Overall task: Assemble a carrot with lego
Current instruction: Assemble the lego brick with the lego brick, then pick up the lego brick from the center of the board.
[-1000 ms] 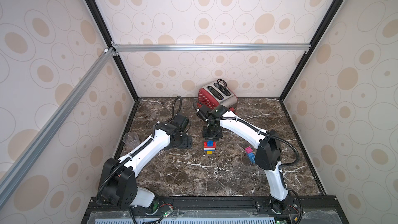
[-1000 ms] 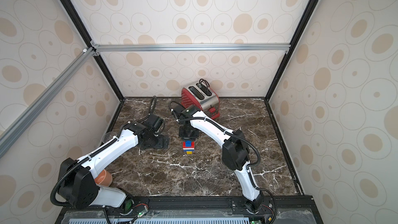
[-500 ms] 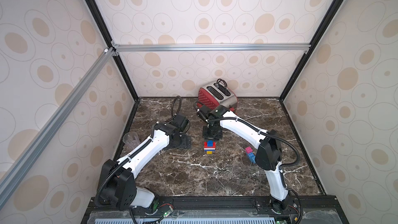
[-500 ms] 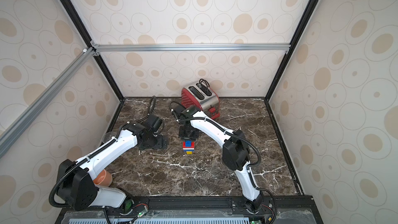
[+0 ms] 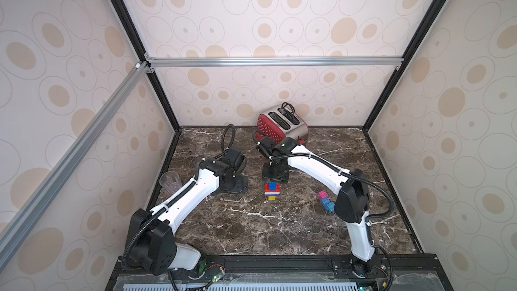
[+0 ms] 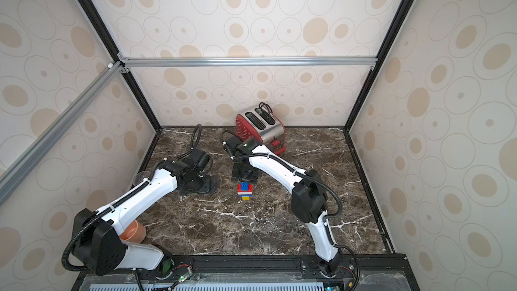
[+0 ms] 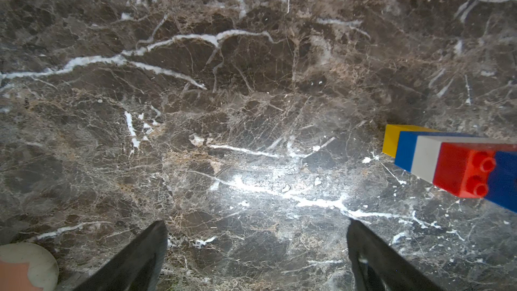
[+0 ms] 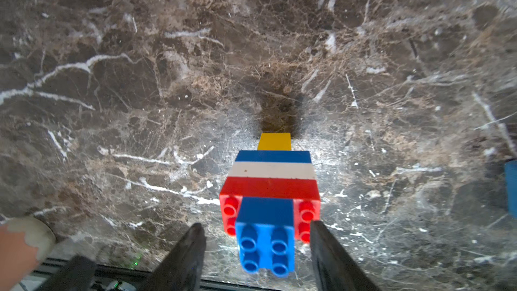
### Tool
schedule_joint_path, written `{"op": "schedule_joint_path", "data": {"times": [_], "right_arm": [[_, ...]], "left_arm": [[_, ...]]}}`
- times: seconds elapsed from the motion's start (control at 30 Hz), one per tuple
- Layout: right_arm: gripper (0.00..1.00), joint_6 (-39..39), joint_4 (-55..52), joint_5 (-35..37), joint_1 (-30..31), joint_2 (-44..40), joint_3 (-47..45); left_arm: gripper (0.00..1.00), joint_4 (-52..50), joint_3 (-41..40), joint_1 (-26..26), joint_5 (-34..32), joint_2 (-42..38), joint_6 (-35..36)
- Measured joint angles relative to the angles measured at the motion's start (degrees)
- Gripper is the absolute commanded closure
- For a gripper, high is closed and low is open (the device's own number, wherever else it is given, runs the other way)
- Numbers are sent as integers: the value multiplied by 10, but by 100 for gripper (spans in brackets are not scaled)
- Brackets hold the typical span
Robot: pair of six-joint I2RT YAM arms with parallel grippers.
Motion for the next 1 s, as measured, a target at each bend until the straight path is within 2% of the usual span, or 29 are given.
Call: {"op": "schedule_joint_path", "data": {"times": [0.13, 0.23, 0.37, 0.5, 0.67, 1.0], "right_arm": [[22, 1, 24, 21, -5, -99, -97], [20, -10, 37, 34, -23, -178, -188], [16, -47, 74, 44, -92, -257, -336], [9, -91, 115, 42, -171, -293, -455], [0, -150, 147, 51, -209, -296, -487], [0, -193, 214, 51, -257, -269, -538]], "left_arm": [[1, -1, 3, 0, -2, 0, 0], [1, -1, 3, 0, -2, 0, 0], [1, 0, 3, 0, -2, 0, 0], [1, 2, 3, 0, -2, 0, 0], [1, 5, 3, 0, -1, 0, 0], [1, 8, 3, 0, -2, 0, 0]]}}
